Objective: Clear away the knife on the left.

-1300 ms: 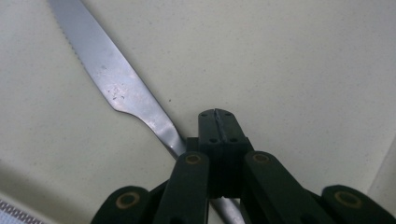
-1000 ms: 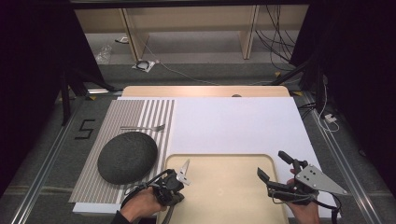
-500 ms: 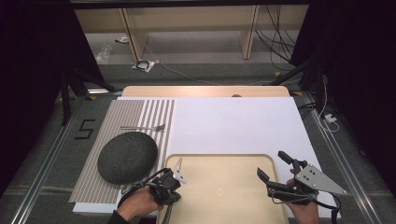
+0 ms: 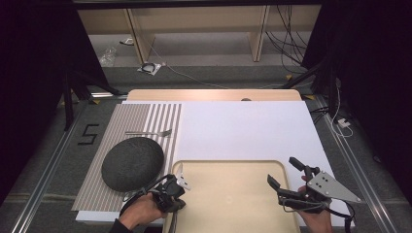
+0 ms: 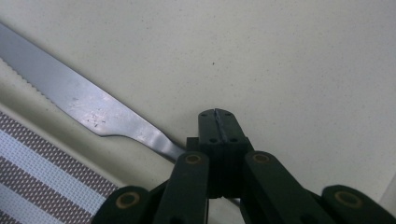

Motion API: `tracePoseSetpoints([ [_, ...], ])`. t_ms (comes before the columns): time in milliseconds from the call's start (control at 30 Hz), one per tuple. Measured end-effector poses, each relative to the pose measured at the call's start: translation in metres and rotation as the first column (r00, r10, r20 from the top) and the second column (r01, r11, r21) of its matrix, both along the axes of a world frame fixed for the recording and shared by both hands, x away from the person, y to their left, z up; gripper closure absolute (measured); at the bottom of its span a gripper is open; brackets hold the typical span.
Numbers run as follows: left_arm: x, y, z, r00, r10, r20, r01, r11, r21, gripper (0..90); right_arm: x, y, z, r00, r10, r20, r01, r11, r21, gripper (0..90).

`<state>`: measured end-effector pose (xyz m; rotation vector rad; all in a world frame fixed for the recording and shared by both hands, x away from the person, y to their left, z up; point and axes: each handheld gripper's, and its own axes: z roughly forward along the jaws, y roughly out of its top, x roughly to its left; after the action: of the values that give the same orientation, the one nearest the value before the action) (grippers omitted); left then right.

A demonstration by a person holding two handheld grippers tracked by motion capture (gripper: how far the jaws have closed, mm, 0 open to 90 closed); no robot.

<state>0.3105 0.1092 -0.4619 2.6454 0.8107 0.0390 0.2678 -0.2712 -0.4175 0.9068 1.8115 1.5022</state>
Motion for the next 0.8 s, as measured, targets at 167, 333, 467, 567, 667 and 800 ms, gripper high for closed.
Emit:
tracePoseSetpoints([
  [167, 0.001, 0.003, 0.000, 0.9999, 0.010, -0.003, -0.010, 1.0000, -0.001, 89.3, 0.000, 0.000, 0.000, 1.0000, 0.001, 0.001, -0.001, 1.0000, 0.001, 13.1],
  [333, 0.001, 0.004, 0.000, 1.0000, 0.009, -0.003, -0.009, 1.0000, -0.003, 89.3, 0.000, 0.000, 0.000, 1.0000, 0.001, 0.001, -0.001, 1.0000, 0.001, 13.1],
  [467, 0.001, 0.005, 0.000, 1.0000, 0.007, 0.005, -0.007, 1.0000, -0.004, 88.4, 0.000, 0.000, 0.000, 1.0000, 0.002, 0.001, -0.002, 1.0000, 0.000, 13.1],
  [567, 0.002, 0.006, 0.002, 0.9999, 0.011, 0.010, -0.011, 0.9998, -0.014, 84.2, 0.000, 0.000, 0.000, 1.0000, 0.001, 0.000, -0.001, 1.0000, 0.000, 13.1],
  [667, 0.003, 0.009, 0.007, 0.9996, 0.022, 0.016, -0.021, 0.9983, -0.054, 76.4, 0.000, 0.000, 0.000, 1.0000, 0.001, 0.000, -0.001, 1.0000, -0.001, 13.1],
  [800, 0.003, 0.009, 0.013, 0.9986, 0.041, 0.033, -0.037, 0.9952, -0.091, 64.7, 0.000, 0.000, 0.000, 1.0000, 0.003, 0.004, -0.003, 1.0000, 0.002, 13.1],
])
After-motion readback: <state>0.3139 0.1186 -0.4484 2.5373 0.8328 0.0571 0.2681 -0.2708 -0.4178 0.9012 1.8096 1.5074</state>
